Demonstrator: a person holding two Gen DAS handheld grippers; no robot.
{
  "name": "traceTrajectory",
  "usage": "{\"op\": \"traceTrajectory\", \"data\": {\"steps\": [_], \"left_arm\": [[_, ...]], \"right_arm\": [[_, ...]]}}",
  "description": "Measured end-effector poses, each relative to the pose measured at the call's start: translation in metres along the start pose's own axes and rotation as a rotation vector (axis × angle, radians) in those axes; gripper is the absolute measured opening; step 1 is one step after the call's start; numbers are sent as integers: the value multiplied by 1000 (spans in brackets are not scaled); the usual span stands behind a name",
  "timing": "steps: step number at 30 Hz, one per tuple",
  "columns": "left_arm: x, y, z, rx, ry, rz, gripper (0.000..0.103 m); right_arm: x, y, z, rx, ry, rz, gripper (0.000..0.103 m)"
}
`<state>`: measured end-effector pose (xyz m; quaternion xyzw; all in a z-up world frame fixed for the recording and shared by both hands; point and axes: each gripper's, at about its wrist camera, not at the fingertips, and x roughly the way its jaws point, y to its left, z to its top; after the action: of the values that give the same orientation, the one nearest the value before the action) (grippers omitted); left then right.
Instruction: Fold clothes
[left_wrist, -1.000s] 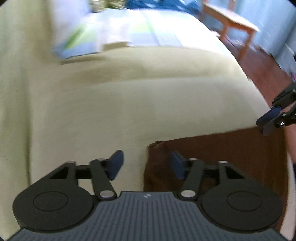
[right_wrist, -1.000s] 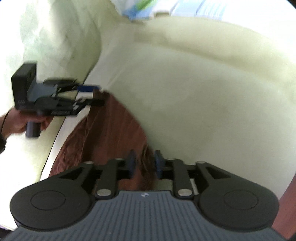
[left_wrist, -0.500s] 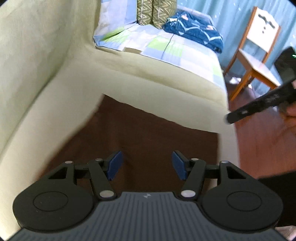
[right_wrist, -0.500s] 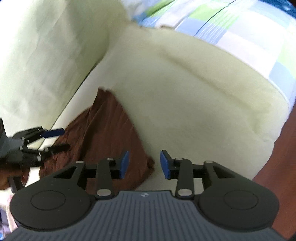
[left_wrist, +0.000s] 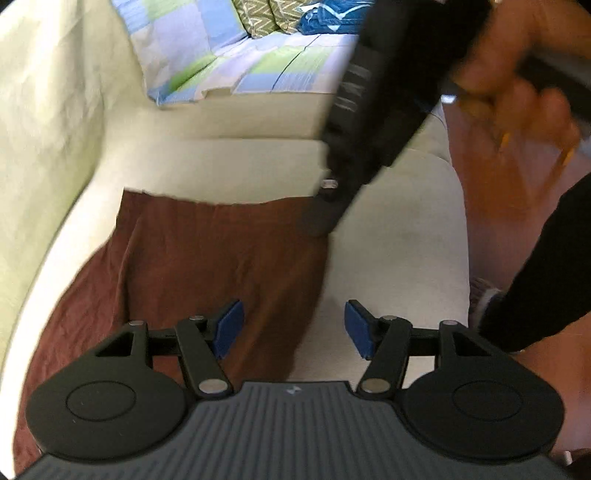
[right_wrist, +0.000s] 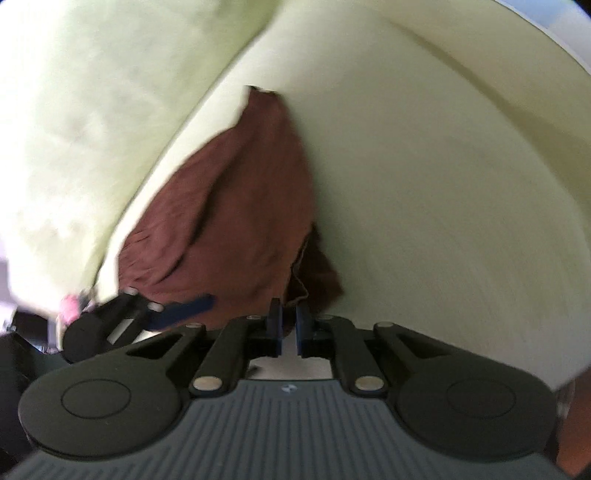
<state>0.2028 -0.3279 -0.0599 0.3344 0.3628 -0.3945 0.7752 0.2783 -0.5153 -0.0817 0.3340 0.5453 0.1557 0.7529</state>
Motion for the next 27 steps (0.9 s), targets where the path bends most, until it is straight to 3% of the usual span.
{"op": "traceTrajectory", "data": {"steps": [1,3,4,5,8,11,13,18,23,27], "left_arm": [[1,-8,7,28,-10,22,62],[5,-14,17,55,-16,55,52],[10,-14,22,57,-6,72,27],[12,-12,25,55,3,85,13],[11,6,27,22,12,103,10],[7,27,25,-29,14,113,10],[6,48,22,-84,14,120,10],[7,74,19,-146,5,119,10],[7,79,15,-164,19,116,10],[8,76,13,-161,31,101,10]], "right_arm": [[-4,1,4,-2,5,30,6],[-7,2,8,7,4,57,6],[-8,1,10,12,4,73,6],[-7,1,11,14,3,83,6],[-12,-5,15,22,-25,108,10],[-41,-26,7,18,-120,36,31],[-42,-41,2,11,-103,23,31],[-21,-57,-8,-119,-38,118,31],[6,-46,-6,-285,-6,170,30],[-1,-26,-14,-367,10,244,30]]}}
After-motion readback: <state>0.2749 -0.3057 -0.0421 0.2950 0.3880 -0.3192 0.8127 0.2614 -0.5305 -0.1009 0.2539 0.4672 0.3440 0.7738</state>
